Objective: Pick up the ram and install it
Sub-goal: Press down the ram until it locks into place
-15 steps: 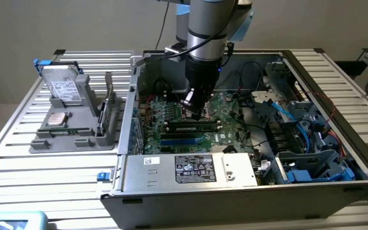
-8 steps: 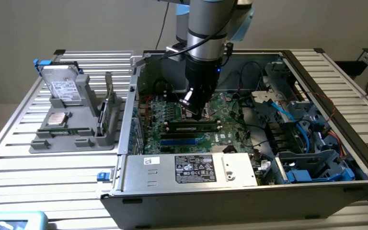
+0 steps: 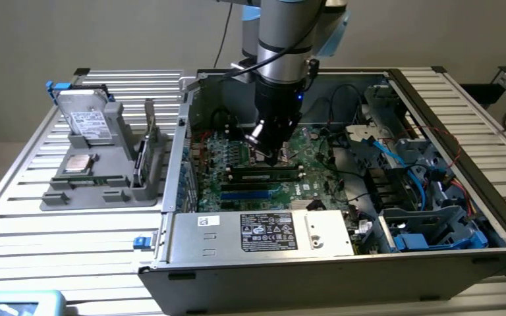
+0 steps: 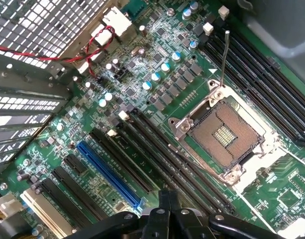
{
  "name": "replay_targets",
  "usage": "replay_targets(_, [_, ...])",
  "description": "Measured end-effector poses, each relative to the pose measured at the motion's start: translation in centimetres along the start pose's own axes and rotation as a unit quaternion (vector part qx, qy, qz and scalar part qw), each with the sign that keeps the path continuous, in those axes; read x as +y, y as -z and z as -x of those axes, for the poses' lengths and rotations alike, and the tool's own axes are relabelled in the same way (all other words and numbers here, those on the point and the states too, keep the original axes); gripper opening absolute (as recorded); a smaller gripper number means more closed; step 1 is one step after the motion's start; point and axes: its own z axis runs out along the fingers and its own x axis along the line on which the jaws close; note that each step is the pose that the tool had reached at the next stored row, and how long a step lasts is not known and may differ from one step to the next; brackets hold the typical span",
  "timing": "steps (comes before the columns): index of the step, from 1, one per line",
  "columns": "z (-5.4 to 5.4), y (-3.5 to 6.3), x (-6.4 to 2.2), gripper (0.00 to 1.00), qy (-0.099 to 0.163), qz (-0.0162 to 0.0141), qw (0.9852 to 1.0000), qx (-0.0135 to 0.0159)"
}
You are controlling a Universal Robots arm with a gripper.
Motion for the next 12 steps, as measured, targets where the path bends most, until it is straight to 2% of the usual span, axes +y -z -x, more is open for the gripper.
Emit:
replay_targets(6, [0.00, 0.00, -0.01, 0.11, -0.039, 0.0030, 0.9992, 0.0015])
replay_targets(12, [0.00, 0.00, -0.01, 0.11, -0.078, 0.0061, 0.9969, 0.0033])
